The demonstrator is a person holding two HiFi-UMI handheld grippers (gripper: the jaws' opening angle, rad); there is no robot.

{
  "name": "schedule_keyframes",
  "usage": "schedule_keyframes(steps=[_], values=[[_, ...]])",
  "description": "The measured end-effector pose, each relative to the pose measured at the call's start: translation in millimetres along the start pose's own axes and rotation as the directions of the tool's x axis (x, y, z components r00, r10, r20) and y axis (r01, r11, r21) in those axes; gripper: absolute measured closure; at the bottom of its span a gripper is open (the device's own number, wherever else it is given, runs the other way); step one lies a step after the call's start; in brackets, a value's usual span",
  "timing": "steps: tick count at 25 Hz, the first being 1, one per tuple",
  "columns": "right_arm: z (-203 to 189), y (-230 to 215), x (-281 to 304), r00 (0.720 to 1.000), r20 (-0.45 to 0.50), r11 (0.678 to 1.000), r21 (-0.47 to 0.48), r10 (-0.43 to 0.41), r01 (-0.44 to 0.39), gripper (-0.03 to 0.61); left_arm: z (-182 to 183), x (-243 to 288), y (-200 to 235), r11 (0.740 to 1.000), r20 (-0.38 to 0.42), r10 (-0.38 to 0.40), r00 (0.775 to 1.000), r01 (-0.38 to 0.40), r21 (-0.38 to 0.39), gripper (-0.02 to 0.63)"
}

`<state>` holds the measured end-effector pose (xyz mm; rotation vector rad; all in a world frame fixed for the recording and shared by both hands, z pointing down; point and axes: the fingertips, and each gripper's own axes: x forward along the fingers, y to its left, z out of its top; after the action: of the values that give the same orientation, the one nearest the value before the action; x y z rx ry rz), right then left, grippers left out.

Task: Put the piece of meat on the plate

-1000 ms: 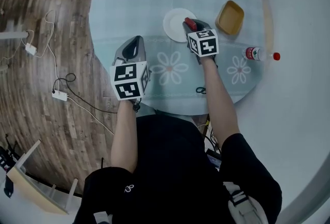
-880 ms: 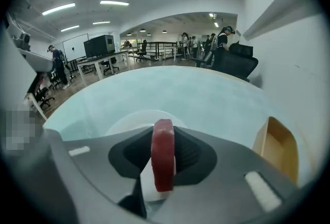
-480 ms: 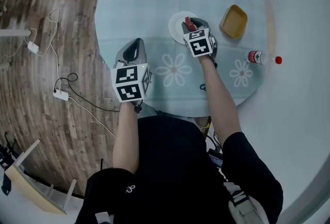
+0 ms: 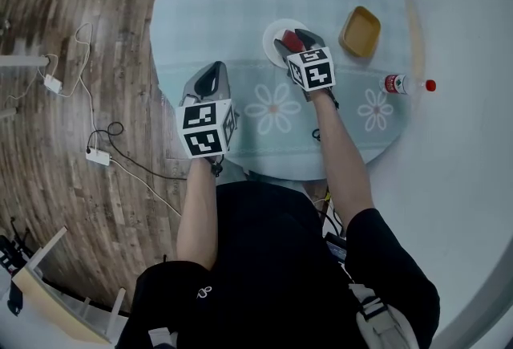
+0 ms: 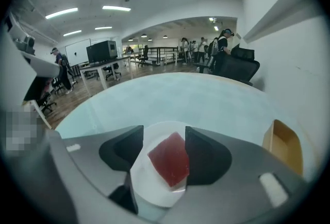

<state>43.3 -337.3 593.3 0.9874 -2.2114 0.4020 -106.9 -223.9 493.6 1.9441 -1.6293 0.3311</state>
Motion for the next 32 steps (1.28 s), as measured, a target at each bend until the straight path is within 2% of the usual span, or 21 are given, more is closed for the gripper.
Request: schedule_keyframes(steps=[2,5,10,12,15,17,24,27,32], values=[[13.4,-0.8,-14.5,0.998,0.064,0.998,0.056,-0.013,0.009,0.327,5.3,-0.8,-3.5,1.000,0.011,-0.015,1.000,0.015,0.009,0.614],[38.0,-9.5,-49.3,0.979,0.189,0.986,0.160,-0.073,0.042,0.409,18.4,-0.5,-15.0,0.998,0.042,-0.054,0.998,0.053,0.030,0.614],[70.8,-18.8,-123.9,0.903,0.379,0.944,0.321,-0.205,0.079,0.566,53.5,-11.7,-43.4,0.986,0.127,-0.146,0.981,0.133,0.102,0.614],[77.2,-15.3,-152.1,0.876,0.423,0.933,0.353,-0.231,0.076,0.569,72.1,-21.1,-56.6,0.976,0.171,-0.189,0.967,0.165,0.141,0.614],[86.1,3.6,-189.0,0.849,0.478,0.941,0.332,-0.224,0.061,0.569,99.5,-37.6,-70.6,0.961,0.233,-0.231,0.945,0.184,0.204,0.614],[92.3,12.6,-212.1,0.822,0.518,0.938,0.343,-0.239,0.056,0.568,114.9,-47.2,-77.4,0.951,0.266,-0.254,0.930,0.189,0.245,0.614],[121.7,31.6,-266.0,0.755,0.592,0.948,0.294,-0.281,0.122,0.569,156.6,-67.6,-113.0,0.906,0.341,-0.349,0.873,0.222,0.360,0.614],[127.5,36.0,-277.4,0.741,0.604,0.948,0.285,-0.292,0.141,0.568,159.7,-72.9,-124.0,0.894,0.343,-0.373,0.862,0.234,0.383,0.614],[131.2,39.3,-289.9,0.730,0.610,0.946,0.279,-0.309,0.167,0.568,160.2,-74.7,-130.1,0.887,0.337,-0.389,0.857,0.251,0.388,0.614]])
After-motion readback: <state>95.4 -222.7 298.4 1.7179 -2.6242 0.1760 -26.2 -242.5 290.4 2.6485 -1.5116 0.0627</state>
